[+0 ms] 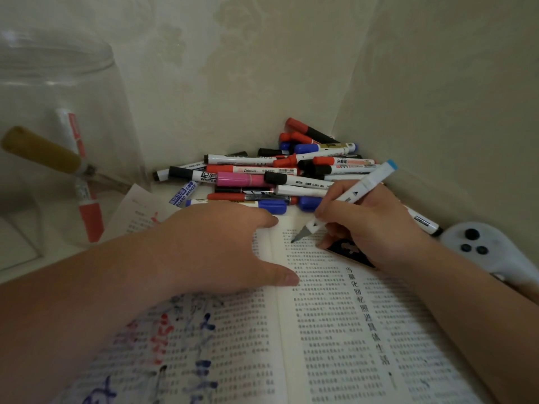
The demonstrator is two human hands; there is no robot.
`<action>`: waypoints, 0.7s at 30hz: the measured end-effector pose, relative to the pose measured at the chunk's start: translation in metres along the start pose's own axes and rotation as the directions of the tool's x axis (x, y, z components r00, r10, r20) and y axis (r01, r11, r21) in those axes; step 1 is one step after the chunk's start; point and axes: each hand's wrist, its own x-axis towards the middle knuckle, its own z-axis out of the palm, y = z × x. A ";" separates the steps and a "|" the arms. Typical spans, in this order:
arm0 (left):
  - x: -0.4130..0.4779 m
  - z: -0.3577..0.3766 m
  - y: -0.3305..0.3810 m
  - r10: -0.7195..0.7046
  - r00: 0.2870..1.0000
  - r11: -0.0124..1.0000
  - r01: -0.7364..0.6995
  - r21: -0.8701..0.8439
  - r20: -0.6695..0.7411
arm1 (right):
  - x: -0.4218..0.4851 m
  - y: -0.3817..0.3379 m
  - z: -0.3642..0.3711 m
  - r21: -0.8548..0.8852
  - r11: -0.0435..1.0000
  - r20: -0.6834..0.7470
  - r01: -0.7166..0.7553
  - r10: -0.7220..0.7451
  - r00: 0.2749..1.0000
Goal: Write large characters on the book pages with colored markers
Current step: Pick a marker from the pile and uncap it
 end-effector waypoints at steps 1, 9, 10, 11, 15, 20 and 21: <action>0.001 0.000 0.000 0.000 1.000 1.000 0.000 0.000 0.001 | 0.000 0.000 0.000 0.001 1.000 0.009 0.007 -0.007 1.000; 0.000 0.000 0.000 0.000 1.000 1.000 0.000 0.002 -0.001 | 0.000 0.000 0.000 -0.059 0.998 -0.003 0.019 -0.019 1.000; 0.000 0.000 0.000 0.001 1.000 1.000 -0.001 0.003 -0.001 | 0.001 0.000 -0.001 -0.063 0.998 -0.023 0.005 -0.007 1.000; 0.000 0.000 0.000 0.004 1.000 1.000 -0.004 0.004 0.000 | 0.002 0.002 -0.002 -0.054 0.998 -0.041 -0.009 0.007 0.999; 0.000 0.000 -0.001 0.005 1.000 1.000 -0.005 0.000 0.007 | 0.002 0.005 -0.004 0.016 0.999 -0.111 -0.029 0.030 0.993; -0.001 -0.001 0.000 0.003 1.000 1.000 -0.003 -0.005 0.016 | 0.000 0.002 -0.002 -0.065 0.998 -0.104 -0.017 0.010 0.995; -0.001 -0.001 0.000 0.002 1.000 1.000 -0.002 -0.005 0.015 | -0.001 0.002 -0.002 -0.065 0.998 -0.077 -0.004 -0.001 0.997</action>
